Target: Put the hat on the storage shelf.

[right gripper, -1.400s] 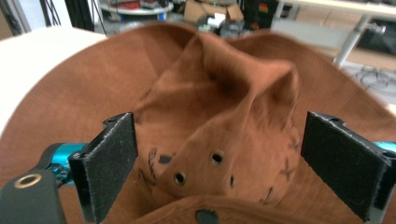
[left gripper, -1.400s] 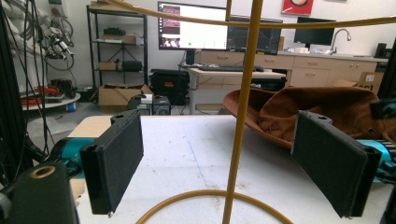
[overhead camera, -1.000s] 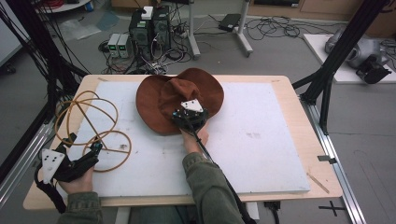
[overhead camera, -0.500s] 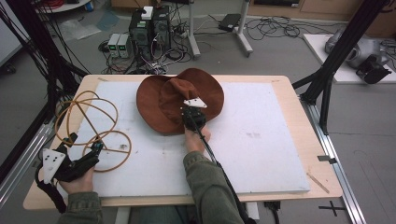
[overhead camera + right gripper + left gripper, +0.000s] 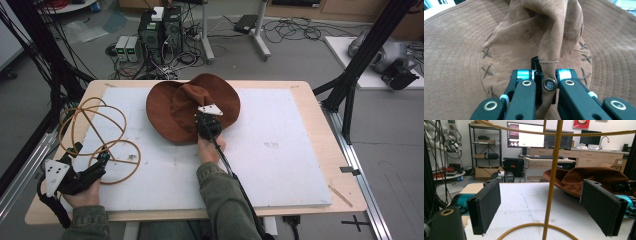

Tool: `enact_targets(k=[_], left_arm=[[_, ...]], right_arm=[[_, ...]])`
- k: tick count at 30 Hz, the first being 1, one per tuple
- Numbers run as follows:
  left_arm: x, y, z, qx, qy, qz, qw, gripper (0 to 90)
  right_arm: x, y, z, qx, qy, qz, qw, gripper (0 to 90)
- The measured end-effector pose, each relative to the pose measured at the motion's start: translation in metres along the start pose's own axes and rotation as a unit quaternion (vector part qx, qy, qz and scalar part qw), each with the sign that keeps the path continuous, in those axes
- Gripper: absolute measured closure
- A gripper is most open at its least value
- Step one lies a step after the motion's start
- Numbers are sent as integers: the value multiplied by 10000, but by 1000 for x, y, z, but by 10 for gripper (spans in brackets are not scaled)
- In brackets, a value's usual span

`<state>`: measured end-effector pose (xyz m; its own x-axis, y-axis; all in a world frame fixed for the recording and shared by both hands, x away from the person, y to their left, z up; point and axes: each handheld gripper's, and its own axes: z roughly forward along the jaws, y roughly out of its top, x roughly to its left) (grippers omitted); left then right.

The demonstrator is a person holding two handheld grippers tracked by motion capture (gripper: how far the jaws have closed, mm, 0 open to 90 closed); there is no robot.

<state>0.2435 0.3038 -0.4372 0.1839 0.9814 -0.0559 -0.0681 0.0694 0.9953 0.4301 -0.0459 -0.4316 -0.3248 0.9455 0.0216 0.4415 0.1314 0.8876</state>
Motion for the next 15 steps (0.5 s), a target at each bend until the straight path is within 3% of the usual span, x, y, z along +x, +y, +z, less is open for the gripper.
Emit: enact_targets(k=[11,15], left_arm=[[2,-1,-1,-12,30,-73,10000,173],[2,-2,-1,-5,19,-73,10000,172]], right_arm=[[0,12,-20,-648,82,-69,9978,898],[-2,21,-36,-1103,146,-52,9938,898]])
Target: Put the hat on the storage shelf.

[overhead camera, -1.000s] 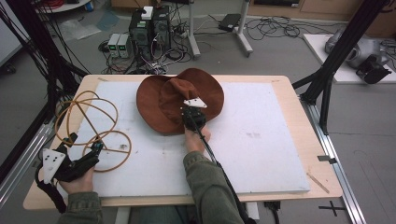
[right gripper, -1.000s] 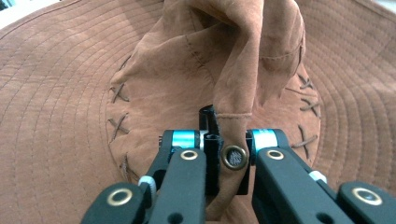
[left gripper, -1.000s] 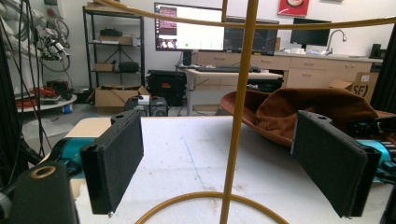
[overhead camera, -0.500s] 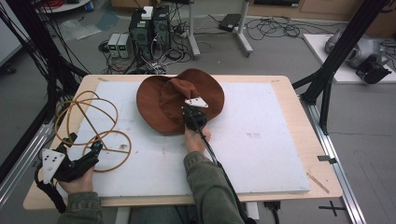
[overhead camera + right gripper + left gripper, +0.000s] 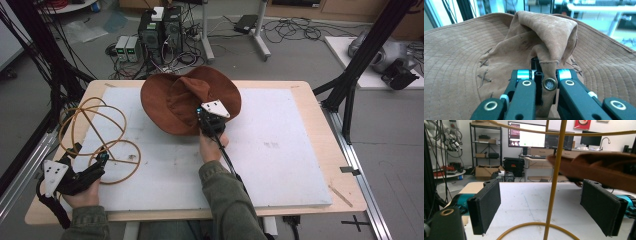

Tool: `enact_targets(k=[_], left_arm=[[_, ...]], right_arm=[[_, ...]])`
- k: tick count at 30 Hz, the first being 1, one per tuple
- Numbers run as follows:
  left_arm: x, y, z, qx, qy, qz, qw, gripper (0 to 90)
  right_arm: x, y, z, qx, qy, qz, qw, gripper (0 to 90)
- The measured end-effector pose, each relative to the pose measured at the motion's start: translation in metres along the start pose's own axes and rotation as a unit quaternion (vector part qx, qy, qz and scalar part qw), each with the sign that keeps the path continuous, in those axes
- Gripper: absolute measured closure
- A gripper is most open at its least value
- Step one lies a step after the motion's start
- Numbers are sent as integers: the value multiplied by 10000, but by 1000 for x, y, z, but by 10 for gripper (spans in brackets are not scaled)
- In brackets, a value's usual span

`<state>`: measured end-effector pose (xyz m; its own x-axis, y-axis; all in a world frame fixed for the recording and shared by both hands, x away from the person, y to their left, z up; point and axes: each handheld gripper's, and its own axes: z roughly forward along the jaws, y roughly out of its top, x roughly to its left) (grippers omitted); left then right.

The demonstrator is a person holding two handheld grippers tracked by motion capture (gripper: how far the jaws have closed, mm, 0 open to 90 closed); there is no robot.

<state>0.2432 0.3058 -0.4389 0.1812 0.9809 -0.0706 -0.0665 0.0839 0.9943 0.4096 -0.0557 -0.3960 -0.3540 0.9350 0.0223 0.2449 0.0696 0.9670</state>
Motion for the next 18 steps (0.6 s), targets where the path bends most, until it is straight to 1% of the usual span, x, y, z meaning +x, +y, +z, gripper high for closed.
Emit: enact_targets(k=[4,7,9,10,11,12,13,17,18], left_arm=[[0,0,0,13,-1,10,10000,173],[0,-1,0,23,0,7,10000,173],[-1,-1,0,34,10,10,10000,173],[-1,-2,0,32,12,3,10000,173],[-1,-2,0,39,14,14,10000,173],[-1,-2,0,39,14,14,10000,173],[-1,-2,-1,39,11,8,10000,173],[0,-2,-1,34,40,-11,10000,172],[0,-2,-1,34,41,-19,10000,172]], right_arm=[[-6,11,-12,-317,151,144,9993,897],[-12,19,-22,-595,226,292,9975,897],[-15,24,-30,-818,303,360,9955,897],[-15,24,-30,-818,303,360,9955,897],[-19,30,-38,-1010,415,473,9929,897],[-19,30,-38,-1010,415,473,9929,897],[-21,35,-44,-1175,525,564,9901,897],[-23,51,-56,-1446,659,613,9854,896],[-23,51,-56,-1446,659,613,9854,896]])
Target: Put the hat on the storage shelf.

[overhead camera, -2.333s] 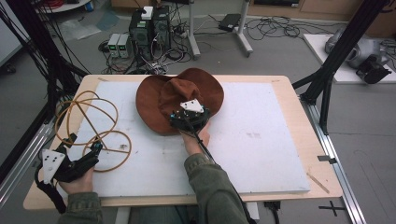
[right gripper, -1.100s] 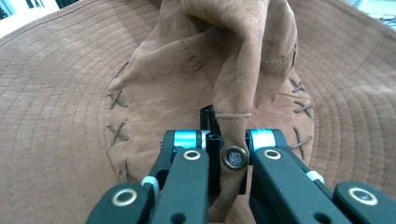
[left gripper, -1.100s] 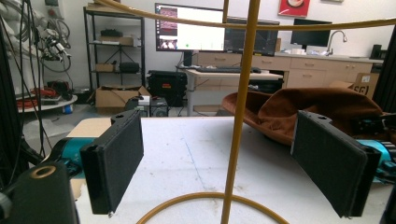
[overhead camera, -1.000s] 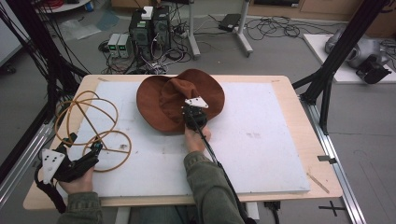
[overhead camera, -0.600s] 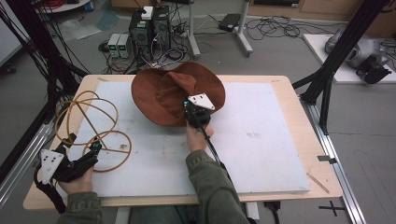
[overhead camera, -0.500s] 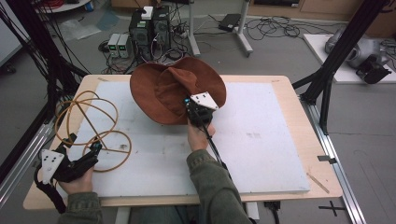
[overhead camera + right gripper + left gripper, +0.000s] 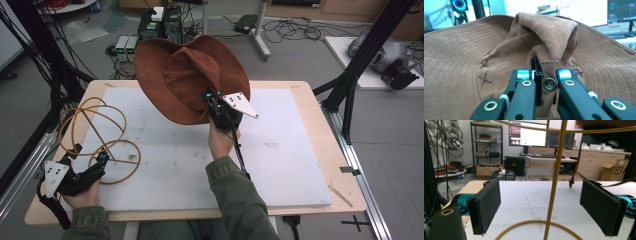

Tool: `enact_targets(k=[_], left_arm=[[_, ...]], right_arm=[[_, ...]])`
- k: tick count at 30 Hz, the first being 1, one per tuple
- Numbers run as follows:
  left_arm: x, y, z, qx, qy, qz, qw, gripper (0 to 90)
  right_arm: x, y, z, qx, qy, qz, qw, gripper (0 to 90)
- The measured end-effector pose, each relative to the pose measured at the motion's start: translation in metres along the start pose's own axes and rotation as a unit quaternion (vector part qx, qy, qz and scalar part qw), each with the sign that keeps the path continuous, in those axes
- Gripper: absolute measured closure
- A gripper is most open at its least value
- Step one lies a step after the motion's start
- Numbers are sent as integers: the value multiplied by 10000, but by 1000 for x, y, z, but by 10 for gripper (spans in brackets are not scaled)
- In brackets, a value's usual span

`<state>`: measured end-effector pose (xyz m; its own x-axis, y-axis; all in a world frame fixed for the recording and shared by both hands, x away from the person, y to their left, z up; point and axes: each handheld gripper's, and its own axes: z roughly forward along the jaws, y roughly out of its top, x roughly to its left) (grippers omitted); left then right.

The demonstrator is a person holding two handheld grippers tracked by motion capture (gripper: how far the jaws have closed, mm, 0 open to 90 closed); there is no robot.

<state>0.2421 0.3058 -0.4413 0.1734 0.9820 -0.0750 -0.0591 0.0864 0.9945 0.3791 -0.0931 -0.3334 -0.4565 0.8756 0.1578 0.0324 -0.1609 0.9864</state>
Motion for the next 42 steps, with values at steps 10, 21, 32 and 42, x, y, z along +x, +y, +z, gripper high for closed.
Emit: enact_targets(k=[10,21,32,42], left_arm=[[0,-1,-1,-19,21,-34,10000,173],[2,0,-5,-70,46,-85,9999,172],[3,-2,-8,-41,48,-59,10000,172],[2,-2,-7,-40,24,-69,10000,172]], right_arm=[[30,36,-7,-635,539,-43,9965,895],[80,62,2,-814,1354,-356,9868,894],[123,65,15,-334,2355,-303,9708,894],[144,64,22,29,2838,-254,9585,894]])
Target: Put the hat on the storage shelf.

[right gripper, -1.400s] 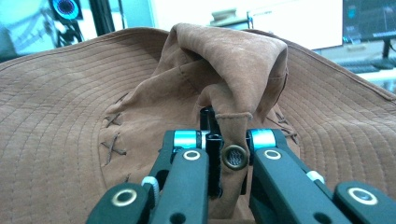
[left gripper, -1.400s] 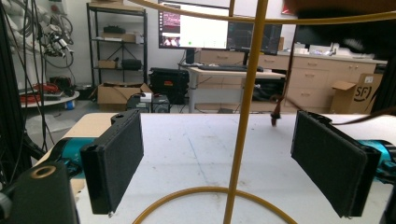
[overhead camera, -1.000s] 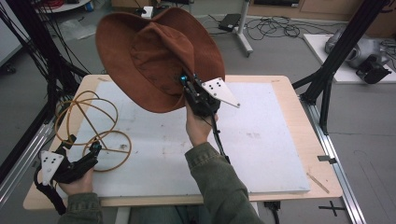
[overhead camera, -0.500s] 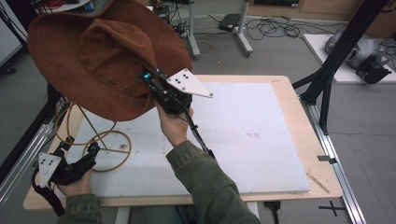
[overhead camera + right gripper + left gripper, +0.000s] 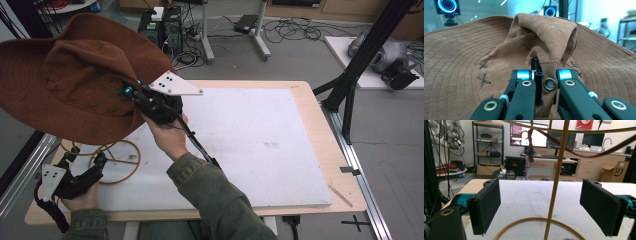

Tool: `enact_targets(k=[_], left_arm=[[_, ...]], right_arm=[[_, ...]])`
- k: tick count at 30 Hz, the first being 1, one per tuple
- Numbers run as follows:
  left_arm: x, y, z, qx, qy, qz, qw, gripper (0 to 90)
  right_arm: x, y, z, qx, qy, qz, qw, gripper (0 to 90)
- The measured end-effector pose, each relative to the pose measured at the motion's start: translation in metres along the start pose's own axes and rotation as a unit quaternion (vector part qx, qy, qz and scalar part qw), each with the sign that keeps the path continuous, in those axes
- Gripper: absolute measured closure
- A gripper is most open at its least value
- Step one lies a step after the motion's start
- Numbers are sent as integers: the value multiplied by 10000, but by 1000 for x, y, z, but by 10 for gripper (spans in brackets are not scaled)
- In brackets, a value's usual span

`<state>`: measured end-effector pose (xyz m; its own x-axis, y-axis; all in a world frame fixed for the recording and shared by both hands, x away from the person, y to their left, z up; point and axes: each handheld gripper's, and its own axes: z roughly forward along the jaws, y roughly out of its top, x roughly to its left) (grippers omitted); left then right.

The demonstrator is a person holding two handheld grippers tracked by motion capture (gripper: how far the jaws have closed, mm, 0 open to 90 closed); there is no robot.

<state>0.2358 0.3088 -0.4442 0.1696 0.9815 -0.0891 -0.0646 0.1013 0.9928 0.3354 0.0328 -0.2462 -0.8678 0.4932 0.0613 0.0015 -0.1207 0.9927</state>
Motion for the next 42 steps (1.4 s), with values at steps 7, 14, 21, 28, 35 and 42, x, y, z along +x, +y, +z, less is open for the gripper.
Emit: enact_targets(k=[7,14,21,28,35,42], left_arm=[[1,-1,1,57,8,32,10000,172],[2,-1,0,28,19,20,10000,172],[2,-1,0,36,31,23,10000,172],[2,0,0,9,37,25,10000,172],[2,-1,0,-16,27,-5,10000,172],[1,-1,0,-20,31,6,10000,172]], right_arm=[[15,-17,22,755,519,-150,9957,894],[21,-21,25,930,652,-197,9933,891],[19,-24,26,1110,738,-192,9909,824],[17,-24,26,963,742,-18,9926,584],[10,-19,10,499,376,119,9980,270],[-13,-15,-6,360,-10,489,9982,116]])
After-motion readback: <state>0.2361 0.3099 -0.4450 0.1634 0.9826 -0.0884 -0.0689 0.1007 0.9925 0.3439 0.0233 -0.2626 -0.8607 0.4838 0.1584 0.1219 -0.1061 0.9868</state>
